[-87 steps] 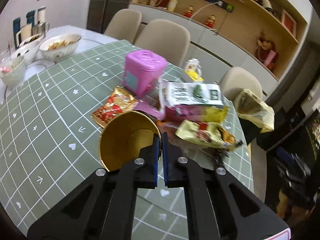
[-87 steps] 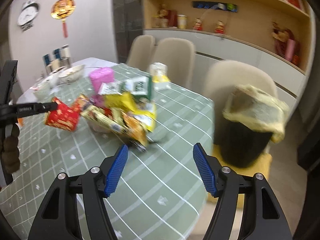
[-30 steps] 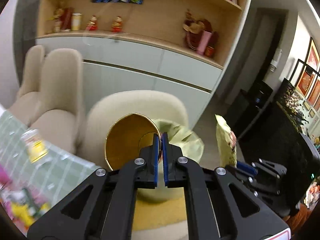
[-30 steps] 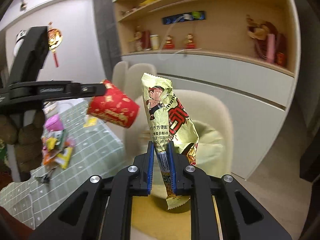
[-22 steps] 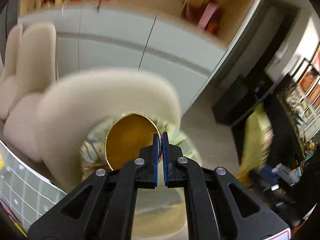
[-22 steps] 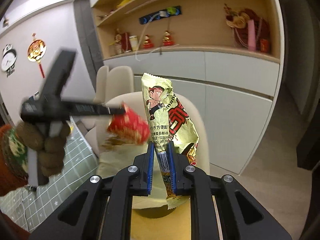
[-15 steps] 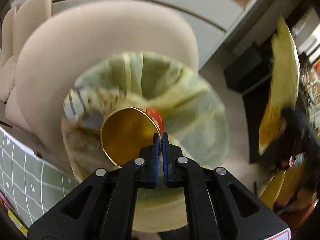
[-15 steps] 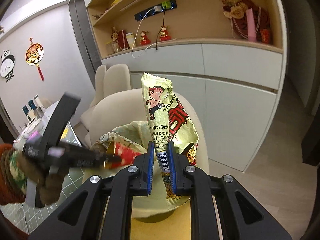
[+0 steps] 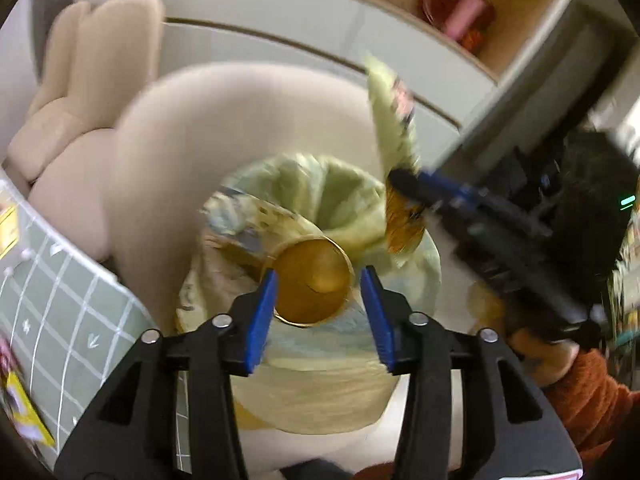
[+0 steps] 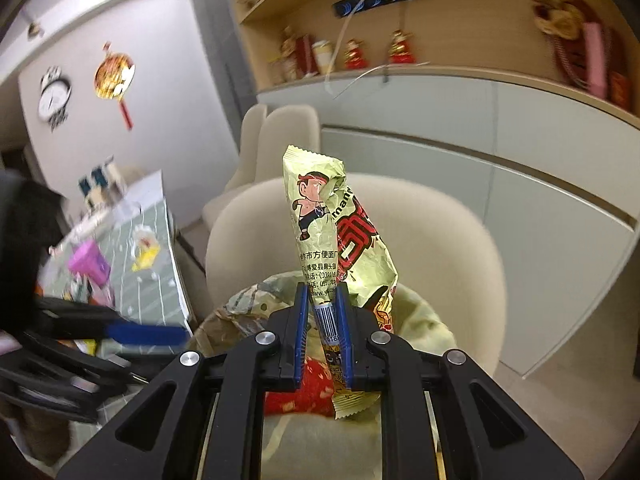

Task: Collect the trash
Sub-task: 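Open both grippers to drop the cup and wrapper into the bin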

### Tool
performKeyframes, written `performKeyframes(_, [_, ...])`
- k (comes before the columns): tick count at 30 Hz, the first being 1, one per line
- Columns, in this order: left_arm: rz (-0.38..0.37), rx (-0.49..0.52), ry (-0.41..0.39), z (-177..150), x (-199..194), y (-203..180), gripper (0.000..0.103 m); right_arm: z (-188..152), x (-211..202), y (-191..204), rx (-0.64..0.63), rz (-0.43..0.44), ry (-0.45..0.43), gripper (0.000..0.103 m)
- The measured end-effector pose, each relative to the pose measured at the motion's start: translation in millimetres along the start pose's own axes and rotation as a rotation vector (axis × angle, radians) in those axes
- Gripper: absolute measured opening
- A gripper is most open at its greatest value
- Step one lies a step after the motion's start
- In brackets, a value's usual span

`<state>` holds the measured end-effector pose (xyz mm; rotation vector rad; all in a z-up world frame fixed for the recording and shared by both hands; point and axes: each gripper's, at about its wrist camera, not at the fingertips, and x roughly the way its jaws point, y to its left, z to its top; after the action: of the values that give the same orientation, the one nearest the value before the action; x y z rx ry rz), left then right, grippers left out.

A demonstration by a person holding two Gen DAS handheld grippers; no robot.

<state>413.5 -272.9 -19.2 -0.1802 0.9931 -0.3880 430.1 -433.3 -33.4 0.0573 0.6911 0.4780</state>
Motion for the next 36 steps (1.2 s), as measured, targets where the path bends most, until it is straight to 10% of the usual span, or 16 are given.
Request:
performKeyframes(14, [0.199,-0.079,-0.156,-39.5,-58.1,31.0,0.048,-46.6,61.8,-2.8,0.030,0.033,0.358,0.015])
performKeyframes(18, [0.225,-0.117,-0.149,-55.7,-74.1,53.4,0.049,-47.8,45.9,-0.7,0.061,-0.004,0.304,0.018])
performKeyframes(23, [0.232,-0.171,-0.158,-82.1,-100.8,83.6,0.050,-44.2,11.2,15.2,0.077,-0.076,0.197,0.053])
performKeyframes(36, [0.288,-0.232,-0.246,-180.3,-210.6,194.4,0.052,-65.8,-83.4,150.7,0.024,-0.132,0.024,0.062])
